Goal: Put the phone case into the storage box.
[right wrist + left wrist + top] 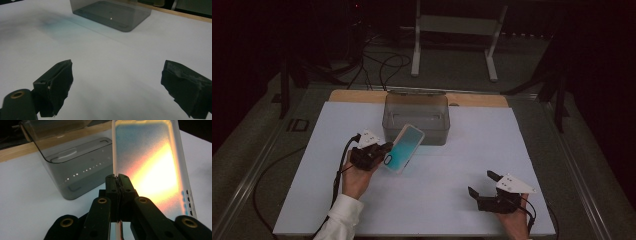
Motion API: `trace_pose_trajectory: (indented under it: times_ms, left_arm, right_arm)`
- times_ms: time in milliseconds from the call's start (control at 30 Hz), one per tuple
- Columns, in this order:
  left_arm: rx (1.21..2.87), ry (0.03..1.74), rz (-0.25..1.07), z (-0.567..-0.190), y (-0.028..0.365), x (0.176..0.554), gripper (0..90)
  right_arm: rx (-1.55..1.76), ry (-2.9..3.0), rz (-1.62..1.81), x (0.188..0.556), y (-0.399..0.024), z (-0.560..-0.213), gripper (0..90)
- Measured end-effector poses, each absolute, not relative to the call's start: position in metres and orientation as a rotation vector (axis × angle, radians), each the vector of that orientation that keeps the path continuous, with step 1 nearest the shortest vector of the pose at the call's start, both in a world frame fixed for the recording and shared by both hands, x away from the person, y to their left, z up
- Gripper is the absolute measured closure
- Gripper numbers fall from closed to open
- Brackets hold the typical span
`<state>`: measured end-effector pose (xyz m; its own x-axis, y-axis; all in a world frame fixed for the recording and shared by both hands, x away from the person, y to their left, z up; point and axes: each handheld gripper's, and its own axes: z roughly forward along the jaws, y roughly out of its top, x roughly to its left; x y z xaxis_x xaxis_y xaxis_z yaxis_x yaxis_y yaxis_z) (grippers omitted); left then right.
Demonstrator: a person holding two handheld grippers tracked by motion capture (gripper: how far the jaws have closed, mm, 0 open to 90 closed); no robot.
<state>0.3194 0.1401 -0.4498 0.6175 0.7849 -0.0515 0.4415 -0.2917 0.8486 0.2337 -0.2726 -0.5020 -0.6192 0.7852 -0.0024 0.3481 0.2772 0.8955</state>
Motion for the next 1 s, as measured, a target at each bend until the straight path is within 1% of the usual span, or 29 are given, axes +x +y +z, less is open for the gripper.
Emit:
trace_pose_trajectory:
  times_ms: [367,567,1000]
  left_arm:
    - [1.893,0.964,0.509,-0.452,0.146,0.314,89.1]
    - [1.899,0.946,0.521,-0.454,0.146,0.312,89.1]
    - [1.848,0.968,0.544,-0.452,0.151,0.308,89.1]
  right_arm:
    - [1.062,2.098,1.343,0.242,-0.271,-0.498,10.4]
    - [1.077,2.091,1.371,0.245,-0.27,-0.493,10.4]
    - [1.051,2.125,1.39,0.259,-0.251,-0.48,10.0]
